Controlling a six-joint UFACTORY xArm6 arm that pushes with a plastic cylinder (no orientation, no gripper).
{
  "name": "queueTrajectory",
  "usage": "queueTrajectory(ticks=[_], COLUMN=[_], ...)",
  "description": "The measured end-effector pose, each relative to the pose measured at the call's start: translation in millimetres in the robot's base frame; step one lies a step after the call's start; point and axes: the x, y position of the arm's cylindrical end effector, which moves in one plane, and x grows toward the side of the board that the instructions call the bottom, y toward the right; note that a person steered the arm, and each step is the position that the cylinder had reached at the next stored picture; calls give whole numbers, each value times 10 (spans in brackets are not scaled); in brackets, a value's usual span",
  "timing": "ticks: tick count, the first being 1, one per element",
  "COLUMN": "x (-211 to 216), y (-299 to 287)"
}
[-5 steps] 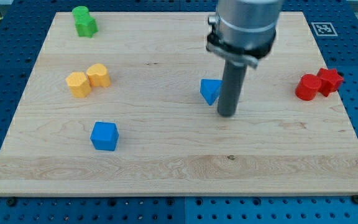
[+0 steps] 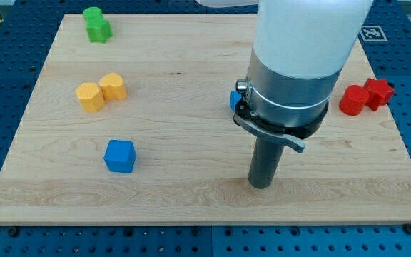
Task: Slide the blue cube to the left side of the blue triangle
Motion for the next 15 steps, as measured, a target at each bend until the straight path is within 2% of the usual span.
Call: queueTrajectory(ticks=[1,2,4,5,6,9,12,13,15], x=[0,79,212,84,-237,-274,-453,-609,-791], y=[-158,-676,-2144,-2613,-2517,-1609,-990,-921,-1195])
